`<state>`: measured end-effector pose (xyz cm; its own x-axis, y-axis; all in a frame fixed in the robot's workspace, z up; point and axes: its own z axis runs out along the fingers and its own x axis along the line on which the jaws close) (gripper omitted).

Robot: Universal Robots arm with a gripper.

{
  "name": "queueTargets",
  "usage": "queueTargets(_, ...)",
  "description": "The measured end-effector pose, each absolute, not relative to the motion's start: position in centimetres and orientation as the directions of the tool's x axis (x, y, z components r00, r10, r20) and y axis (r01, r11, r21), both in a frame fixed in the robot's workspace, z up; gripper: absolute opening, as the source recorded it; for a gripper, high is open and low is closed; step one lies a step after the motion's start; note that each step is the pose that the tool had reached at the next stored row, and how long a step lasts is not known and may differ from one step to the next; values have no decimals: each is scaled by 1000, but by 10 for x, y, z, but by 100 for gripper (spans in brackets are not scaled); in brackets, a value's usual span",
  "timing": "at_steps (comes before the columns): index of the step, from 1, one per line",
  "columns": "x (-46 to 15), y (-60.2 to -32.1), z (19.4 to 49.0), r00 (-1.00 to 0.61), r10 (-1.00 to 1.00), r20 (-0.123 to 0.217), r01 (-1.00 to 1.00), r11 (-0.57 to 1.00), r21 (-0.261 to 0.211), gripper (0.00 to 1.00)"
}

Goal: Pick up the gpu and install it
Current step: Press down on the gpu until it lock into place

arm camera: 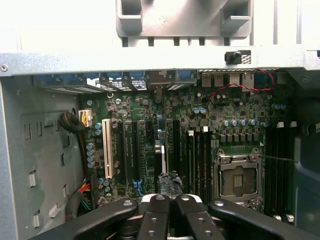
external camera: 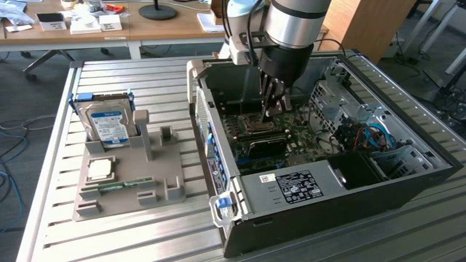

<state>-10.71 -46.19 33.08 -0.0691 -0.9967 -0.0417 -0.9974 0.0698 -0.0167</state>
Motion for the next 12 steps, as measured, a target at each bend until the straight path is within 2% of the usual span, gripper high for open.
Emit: queueTargets(12,-107,-456,328,-69,-997,-42,-997,70,-17,11)
